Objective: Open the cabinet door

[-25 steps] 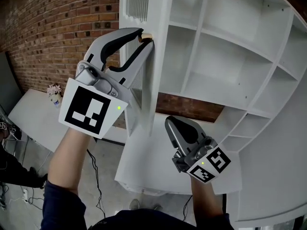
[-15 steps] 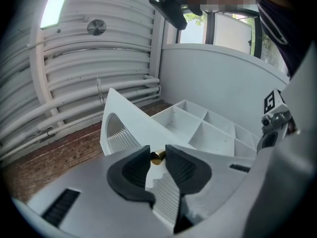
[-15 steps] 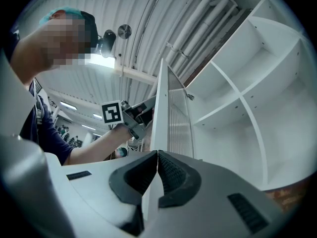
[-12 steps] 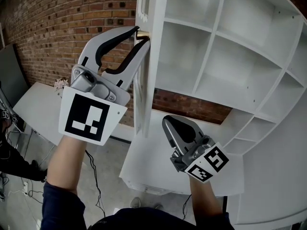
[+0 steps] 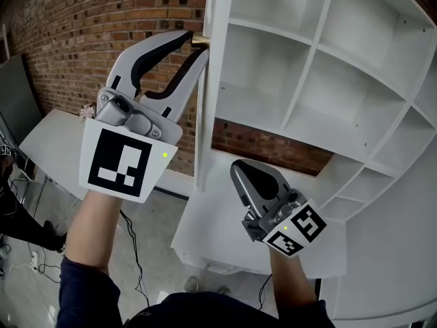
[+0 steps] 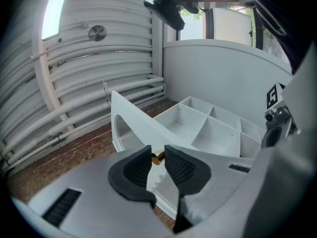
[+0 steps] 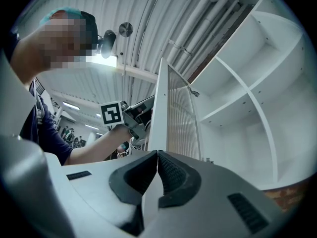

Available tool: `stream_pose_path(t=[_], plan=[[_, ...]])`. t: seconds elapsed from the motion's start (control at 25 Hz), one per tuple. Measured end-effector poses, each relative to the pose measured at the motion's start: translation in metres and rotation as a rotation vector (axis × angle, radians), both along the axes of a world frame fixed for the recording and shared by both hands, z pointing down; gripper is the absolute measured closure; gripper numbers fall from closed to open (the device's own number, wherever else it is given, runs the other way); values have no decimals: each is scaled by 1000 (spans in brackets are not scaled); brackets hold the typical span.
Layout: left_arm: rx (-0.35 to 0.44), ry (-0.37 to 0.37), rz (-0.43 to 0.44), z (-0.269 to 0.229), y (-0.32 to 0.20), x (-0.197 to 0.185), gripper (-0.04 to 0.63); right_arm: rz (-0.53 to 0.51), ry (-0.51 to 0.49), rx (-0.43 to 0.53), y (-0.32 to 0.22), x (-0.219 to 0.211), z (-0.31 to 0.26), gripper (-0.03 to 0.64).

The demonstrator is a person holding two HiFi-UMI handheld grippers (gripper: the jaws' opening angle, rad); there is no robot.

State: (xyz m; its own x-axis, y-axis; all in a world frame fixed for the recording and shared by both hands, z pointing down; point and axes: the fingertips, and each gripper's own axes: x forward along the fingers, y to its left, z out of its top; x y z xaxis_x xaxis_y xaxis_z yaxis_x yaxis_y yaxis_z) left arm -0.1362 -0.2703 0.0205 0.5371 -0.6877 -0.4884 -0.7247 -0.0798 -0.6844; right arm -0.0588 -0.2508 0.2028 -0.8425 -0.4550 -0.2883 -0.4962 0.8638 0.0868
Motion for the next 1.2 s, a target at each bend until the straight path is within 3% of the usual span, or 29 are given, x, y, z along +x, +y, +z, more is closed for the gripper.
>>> stream_pose_path(t=[0.36,0.92,1.2], plan=[[-6,82,-8,0,3,-31,524,-1,11,-6,5,-13,2,591],[-5,127,-72,1,-2,-97,558,-38,27,-14,6,-65,5,591],[6,113,-106,3,-7,-107,584,-53,30,-21,3,-75,9,591]])
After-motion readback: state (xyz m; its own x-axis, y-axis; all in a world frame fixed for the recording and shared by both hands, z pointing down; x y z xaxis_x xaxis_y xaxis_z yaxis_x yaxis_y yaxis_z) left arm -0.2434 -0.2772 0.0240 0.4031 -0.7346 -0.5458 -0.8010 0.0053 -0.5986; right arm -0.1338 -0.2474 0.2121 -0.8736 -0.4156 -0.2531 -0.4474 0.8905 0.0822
